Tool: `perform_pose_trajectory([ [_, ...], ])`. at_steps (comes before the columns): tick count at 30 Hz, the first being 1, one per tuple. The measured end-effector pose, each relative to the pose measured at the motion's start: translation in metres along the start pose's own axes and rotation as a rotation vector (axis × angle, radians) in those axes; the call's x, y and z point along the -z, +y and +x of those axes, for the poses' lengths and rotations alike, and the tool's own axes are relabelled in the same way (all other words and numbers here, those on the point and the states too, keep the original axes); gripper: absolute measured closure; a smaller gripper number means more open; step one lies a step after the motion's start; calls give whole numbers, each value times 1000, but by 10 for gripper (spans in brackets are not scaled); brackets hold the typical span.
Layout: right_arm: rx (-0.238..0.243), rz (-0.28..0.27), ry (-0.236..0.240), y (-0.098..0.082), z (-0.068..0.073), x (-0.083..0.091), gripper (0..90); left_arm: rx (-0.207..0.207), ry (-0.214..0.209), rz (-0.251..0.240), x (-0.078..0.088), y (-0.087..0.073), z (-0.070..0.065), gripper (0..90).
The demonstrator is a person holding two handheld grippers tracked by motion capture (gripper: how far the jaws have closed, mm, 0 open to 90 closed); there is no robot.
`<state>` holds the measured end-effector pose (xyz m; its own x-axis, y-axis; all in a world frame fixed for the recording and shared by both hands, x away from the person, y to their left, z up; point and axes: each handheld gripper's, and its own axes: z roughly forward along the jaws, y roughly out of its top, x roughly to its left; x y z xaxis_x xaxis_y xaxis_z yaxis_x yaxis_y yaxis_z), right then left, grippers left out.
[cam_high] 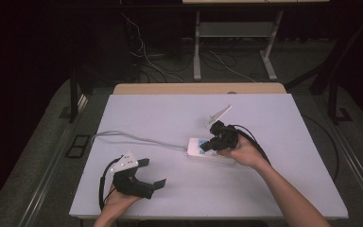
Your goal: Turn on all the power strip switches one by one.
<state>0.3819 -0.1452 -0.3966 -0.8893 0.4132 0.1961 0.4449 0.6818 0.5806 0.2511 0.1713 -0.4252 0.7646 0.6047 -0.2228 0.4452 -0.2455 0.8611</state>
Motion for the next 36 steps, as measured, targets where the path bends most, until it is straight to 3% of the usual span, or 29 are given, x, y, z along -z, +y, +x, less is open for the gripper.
perform_pose_trajectory([
  [12, -9, 20, 1, -1, -3, -13, 900, 0, 0, -2, 1, 0, 0, 0],
  [30, -17, 6, 25, -3, -6, -14, 900, -2, -2, 4, 0, 0, 0, 0],
  [34, -24, -8, 53, -4, -7, -16, 900, -6, -4, 8, -1, 0, 0, 0],
  [36, -6, -8, 47, -2, -6, -18, 900, -6, -4, 7, -1, 0, -1, 0],
])
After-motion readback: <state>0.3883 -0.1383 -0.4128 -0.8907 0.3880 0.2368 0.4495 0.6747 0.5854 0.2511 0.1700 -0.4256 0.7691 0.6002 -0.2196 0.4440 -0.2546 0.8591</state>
